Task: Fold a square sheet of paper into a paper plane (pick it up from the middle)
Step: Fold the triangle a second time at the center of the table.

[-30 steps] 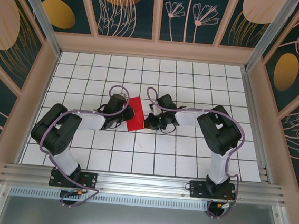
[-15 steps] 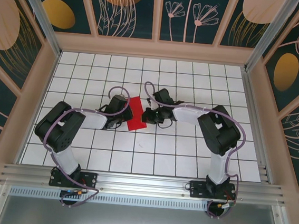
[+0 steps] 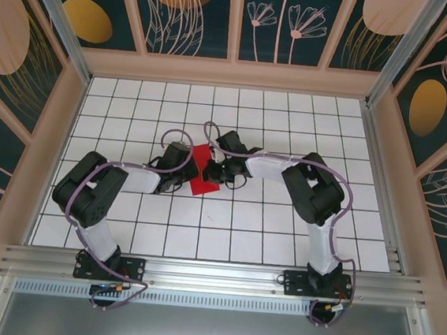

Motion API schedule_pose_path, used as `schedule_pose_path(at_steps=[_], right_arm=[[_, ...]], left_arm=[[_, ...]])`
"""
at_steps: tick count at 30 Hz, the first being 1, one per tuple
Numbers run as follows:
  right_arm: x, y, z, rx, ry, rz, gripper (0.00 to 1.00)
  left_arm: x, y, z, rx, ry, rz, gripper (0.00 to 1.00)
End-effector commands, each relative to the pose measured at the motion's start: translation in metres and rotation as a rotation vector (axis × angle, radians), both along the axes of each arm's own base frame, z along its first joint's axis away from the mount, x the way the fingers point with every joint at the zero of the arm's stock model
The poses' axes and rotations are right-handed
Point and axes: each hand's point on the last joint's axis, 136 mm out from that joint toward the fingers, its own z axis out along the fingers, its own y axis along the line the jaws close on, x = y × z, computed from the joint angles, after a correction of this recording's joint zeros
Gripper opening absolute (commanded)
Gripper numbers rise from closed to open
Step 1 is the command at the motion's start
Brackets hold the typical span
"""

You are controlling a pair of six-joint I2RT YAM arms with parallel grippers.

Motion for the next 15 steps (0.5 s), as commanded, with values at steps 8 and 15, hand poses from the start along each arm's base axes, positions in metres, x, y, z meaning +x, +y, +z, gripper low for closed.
schedule_pose_path(at_steps=[8, 15], right_arm=[[-0.008, -0.009, -0.017, -0.085, 0.014, 0.031, 0.05], [-0.010, -0.031, -0.020, -0.124, 0.019, 0.020, 0.05]], left_arm=[[-0.018, 0.017, -0.036, 0.081, 0.119, 0.032, 0.07], [-0.019, 0.024, -0.037, 0.124, 0.125, 0.037, 0.07]])
